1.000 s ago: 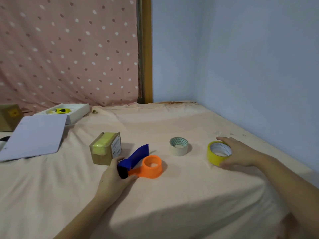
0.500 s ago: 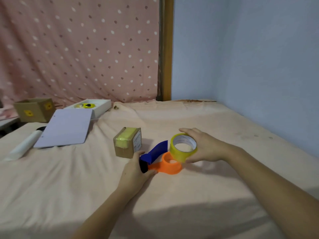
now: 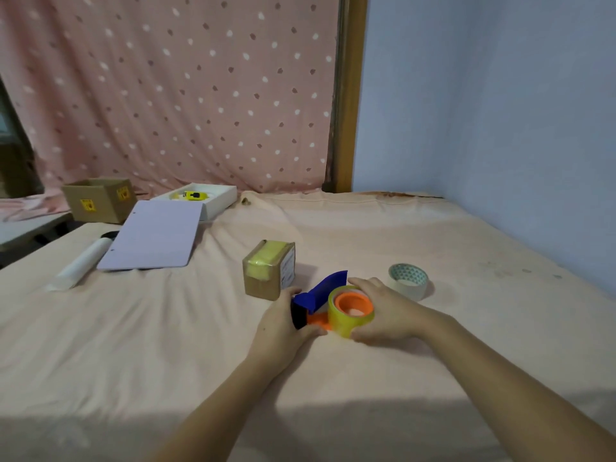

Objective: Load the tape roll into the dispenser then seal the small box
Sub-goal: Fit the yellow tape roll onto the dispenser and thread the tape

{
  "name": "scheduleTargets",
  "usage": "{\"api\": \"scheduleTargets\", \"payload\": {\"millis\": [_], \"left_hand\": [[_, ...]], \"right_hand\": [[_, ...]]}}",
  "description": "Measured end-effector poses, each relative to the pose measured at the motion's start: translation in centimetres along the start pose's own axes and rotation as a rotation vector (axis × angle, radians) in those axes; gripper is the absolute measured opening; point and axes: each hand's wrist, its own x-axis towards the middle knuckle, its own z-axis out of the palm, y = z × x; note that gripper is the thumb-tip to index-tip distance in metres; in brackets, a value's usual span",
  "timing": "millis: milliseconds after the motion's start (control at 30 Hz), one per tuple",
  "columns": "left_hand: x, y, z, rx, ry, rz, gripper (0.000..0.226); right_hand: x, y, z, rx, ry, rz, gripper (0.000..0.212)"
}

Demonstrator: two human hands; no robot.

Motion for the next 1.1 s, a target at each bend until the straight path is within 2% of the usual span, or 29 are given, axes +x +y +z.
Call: {"api": "scheduleTargets", "payload": {"millis": [100, 167, 267, 300, 367, 433, 500, 667, 733, 867, 1100], "left_hand": [[-0.1, 0.1, -0.1, 0.008, 0.020, 0.014, 0.094], [-0.4, 0.3, -0.2, 0.023, 0.102, 0.069, 0.092], [-1.5, 1.3, -0.6, 0.063, 0.327, 0.203, 0.060], [-2.1, 2.0, -0.8, 0.081, 0.352, 0.227, 0.047], [-3.3, 3.3, -1.0, 0.132, 0.227, 0.171, 0.043], [-4.1, 4.3, -0.8, 0.216, 0.029, 0.059, 0.054], [-4.3, 4.7, -0.4, 0.281, -0.049, -0.002, 0.061], [-3.8, 5.2, 0.2, 0.333, 0.001, 0.023, 0.057], [-3.6, 5.0, 0.4, 0.331, 0.028, 0.023, 0.045], [-3.6, 4.4, 0.4, 0.267, 0.046, -0.018, 0.025], [-3.1, 3.0, 0.6, 0.052, 0.062, -0.131, 0.016]], "right_hand": [[-0.1, -0.1, 0.2, 0.020, 0.013, 0.021, 0.106], [-0.1, -0.1, 0.4, 0.024, 0.022, 0.030, 0.107], [-0.2, -0.2, 0.9, 0.035, 0.050, 0.049, 0.102], [-0.1, -0.1, 1.1, 0.024, 0.060, 0.050, 0.101], [-0.1, -0.1, 1.4, 0.014, 0.082, 0.053, 0.097], [-0.1, -0.2, 1.5, 0.013, 0.091, 0.060, 0.095], [-0.1, -0.3, 1.5, 0.006, 0.086, 0.069, 0.098], [-0.6, -0.8, 1.6, 0.010, 0.104, 0.082, 0.101], [-0.7, -0.9, 1.6, -0.001, 0.103, 0.080, 0.099], [-0.9, -1.1, 1.5, 0.001, 0.108, 0.090, 0.093], [-1.4, -1.4, 1.1, -0.025, 0.069, 0.107, 0.096]]}}
